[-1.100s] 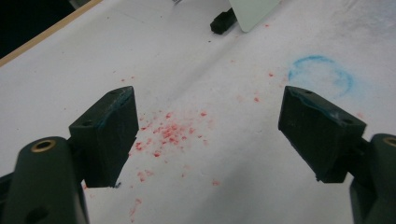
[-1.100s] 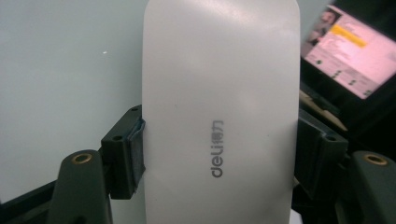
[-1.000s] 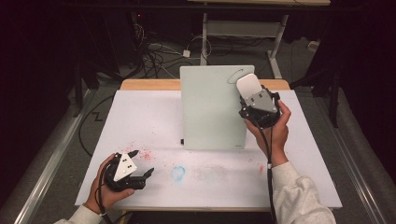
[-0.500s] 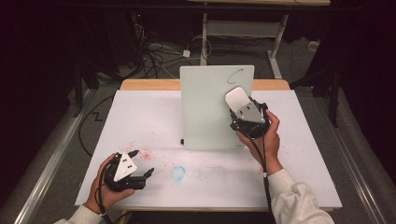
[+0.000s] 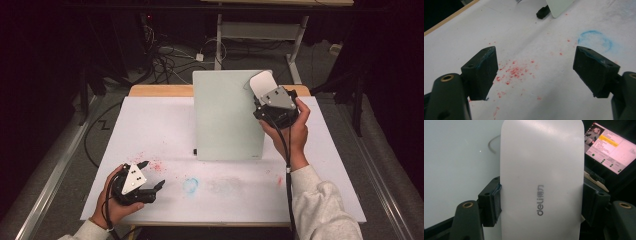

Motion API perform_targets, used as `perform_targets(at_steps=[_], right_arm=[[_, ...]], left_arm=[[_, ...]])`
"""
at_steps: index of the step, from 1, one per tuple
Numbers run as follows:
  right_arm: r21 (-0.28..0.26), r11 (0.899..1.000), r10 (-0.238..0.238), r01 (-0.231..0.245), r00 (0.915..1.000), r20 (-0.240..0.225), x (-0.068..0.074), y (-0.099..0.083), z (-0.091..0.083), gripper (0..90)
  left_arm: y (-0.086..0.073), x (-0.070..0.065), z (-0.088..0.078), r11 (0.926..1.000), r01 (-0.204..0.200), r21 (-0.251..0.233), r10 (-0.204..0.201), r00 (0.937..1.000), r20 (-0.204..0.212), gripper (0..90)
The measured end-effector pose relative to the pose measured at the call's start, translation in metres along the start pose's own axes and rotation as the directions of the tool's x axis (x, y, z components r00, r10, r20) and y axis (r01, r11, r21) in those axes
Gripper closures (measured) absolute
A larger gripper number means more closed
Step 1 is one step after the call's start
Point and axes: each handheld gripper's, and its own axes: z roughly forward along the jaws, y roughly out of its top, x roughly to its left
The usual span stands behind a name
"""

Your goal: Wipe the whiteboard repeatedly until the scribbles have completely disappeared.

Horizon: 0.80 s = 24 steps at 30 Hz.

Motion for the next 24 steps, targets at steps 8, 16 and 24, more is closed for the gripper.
perform_targets(at_steps=[8,16,24], right_arm=[[-0.011,1.000,0.003,-0.003,1.0000,-0.005,0.002,0.011,0.003,30.8],[0.003,0.988,-0.157,0.158,0.9850,-0.071,0.035,0.003,0.002,30.8],[0.008,0.999,-0.038,0.038,0.9990,-0.024,0.001,0.007,0.001,30.9]], left_arm=[[0.000,0.000,-0.001,1.0000,-0.001,0.002,0.001,1.0000,0.000,19.4],[0.000,0.000,0.000,1.0000,0.000,0.001,0.000,1.0000,-0.001,19.5],[-0.001,0.000,-0.001,1.0000,0.008,0.001,-0.008,1.0000,-0.001,19.4]])
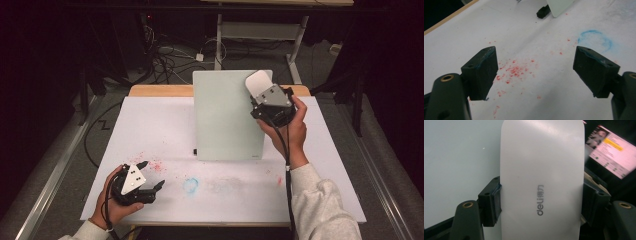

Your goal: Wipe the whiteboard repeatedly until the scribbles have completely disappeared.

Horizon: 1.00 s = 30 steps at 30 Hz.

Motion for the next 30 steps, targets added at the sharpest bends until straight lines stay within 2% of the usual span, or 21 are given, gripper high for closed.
perform_targets(at_steps=[3,5,7,9,16,23,30], right_arm=[[0.000,0.998,0.060,-0.060,0.9968,0.053,-0.013,0.000,-0.002,30.9],[0.006,0.996,0.083,-0.084,0.9951,0.054,-0.017,-0.001,-0.002,30.9],[0.004,0.997,0.079,-0.079,0.9955,0.052,-0.014,-0.001,-0.002,30.8],[-0.002,0.997,0.074,-0.074,0.9972,0.012,-0.011,-0.002,-0.001,30.8],[-0.003,0.999,-0.034,0.034,0.9988,-0.035,0.013,-0.005,0.000,30.8],[0.000,1.000,-0.028,0.028,0.9986,-0.044,0.016,-0.008,-0.001,30.8],[0.018,0.996,-0.085,0.086,0.9949,-0.054,0.033,-0.028,-0.004,30.9]], left_arm=[[0.000,0.000,0.000,1.0000,-0.004,0.005,0.004,1.0000,0.001,19.5],[0.000,0.000,0.000,1.0000,-0.002,0.000,0.002,1.0000,0.003,19.5],[0.000,-0.001,0.000,1.0000,-0.002,-0.001,0.002,1.0000,0.001,19.5],[0.000,-0.001,0.000,1.0000,-0.002,-0.001,0.002,1.0000,0.001,19.4],[0.001,-0.001,0.001,0.9999,-0.010,0.004,0.010,0.9999,0.004,19.4],[0.000,-0.001,0.000,0.9999,-0.010,0.003,0.010,0.9999,0.005,19.5],[0.000,-0.002,0.000,0.9999,-0.011,0.003,0.011,0.9999,0.004,19.4]])
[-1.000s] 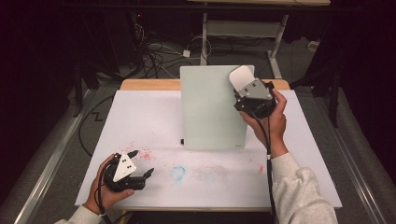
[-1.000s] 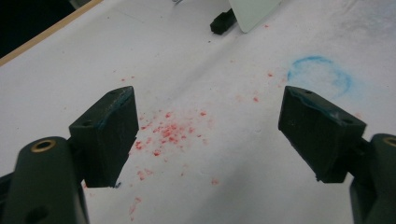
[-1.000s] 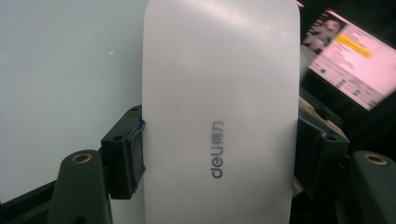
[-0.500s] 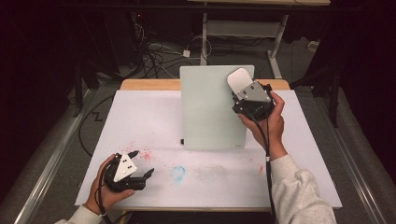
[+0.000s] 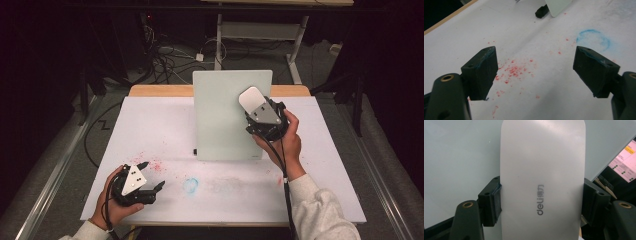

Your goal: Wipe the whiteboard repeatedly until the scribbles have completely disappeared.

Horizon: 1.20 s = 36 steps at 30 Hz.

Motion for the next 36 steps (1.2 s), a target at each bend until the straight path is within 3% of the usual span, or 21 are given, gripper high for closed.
perform_targets(at_steps=[5,12,14,19,27,36], right_arm=[[0.006,1.000,0.010,-0.010,0.9999,-0.004,-0.001,-0.006,-0.001,30.9],[-0.011,0.996,0.088,-0.087,0.9953,0.040,-0.028,0.017,0.001,30.9],[-0.016,0.994,0.110,-0.110,0.9934,0.034,-0.037,0.024,0.002,30.9],[-0.021,0.991,0.136,-0.135,0.9900,0.039,-0.043,0.034,0.004,30.8],[-0.015,0.990,0.142,-0.142,0.9893,0.033,-0.026,0.009,0.000,30.8],[0.012,0.997,0.072,-0.072,0.9974,0.010,0.007,-0.027,-0.004,30.8]], left_arm=[[0.001,-0.001,0.002,1.0000,-0.005,0.007,0.005,1.0000,0.001,19.4],[0.000,0.000,0.003,1.0000,0.001,0.006,-0.001,1.0000,0.008,19.4],[0.000,0.000,0.003,1.0000,-0.003,0.006,0.002,1.0000,0.009,19.5],[0.000,0.001,0.001,1.0000,0.004,-0.001,-0.004,1.0000,0.006,19.4],[-0.001,0.001,0.000,1.0000,0.001,0.005,-0.001,1.0000,0.002,19.5],[0.001,0.000,0.002,0.9999,-0.008,0.010,0.008,1.0000,0.005,19.4]])
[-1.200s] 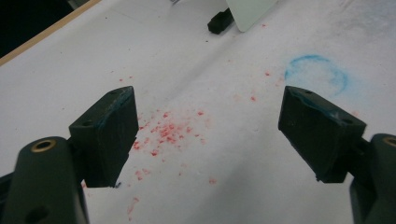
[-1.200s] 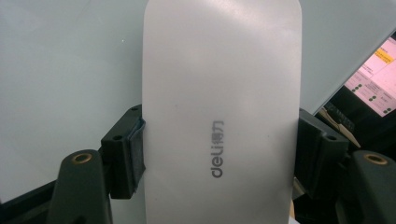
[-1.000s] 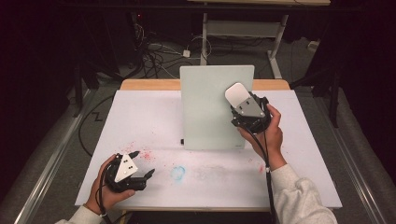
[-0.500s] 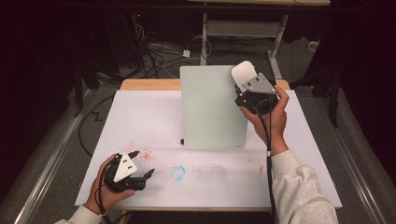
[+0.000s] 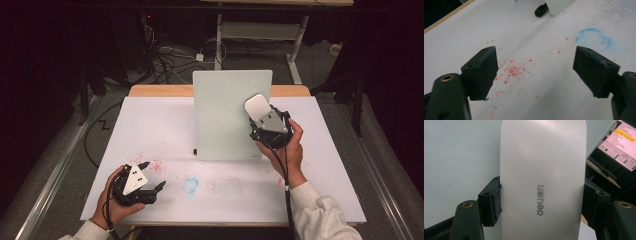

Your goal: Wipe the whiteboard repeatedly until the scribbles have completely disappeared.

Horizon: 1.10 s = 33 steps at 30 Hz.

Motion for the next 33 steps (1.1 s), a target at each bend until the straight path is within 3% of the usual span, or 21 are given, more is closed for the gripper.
perform_targets(at_steps=[6,13,18,33], right_arm=[[0.034,0.994,-0.101,0.102,0.9944,-0.030,0.023,-0.022,-0.002,30.7],[0.056,0.990,-0.125,0.129,0.9899,-0.066,0.038,-0.033,-0.004,30.8],[0.053,0.994,-0.087,0.093,0.9906,-0.105,0.035,-0.034,-0.005,30.9],[-0.015,1.000,-0.016,0.014,0.9896,-0.143,0.012,-0.028,-0.027,30.9]], left_arm=[[0.000,0.000,0.000,1.0000,0.000,-0.003,0.000,1.0000,-0.001,19.5],[0.001,0.001,0.000,1.0000,0.000,-0.007,0.000,1.0000,0.000,19.5],[0.000,0.003,-0.001,0.9999,0.005,-0.011,-0.005,1.0000,0.001,19.4],[-0.001,0.004,0.000,0.9998,0.009,-0.017,-0.009,0.9999,0.005,19.4]])
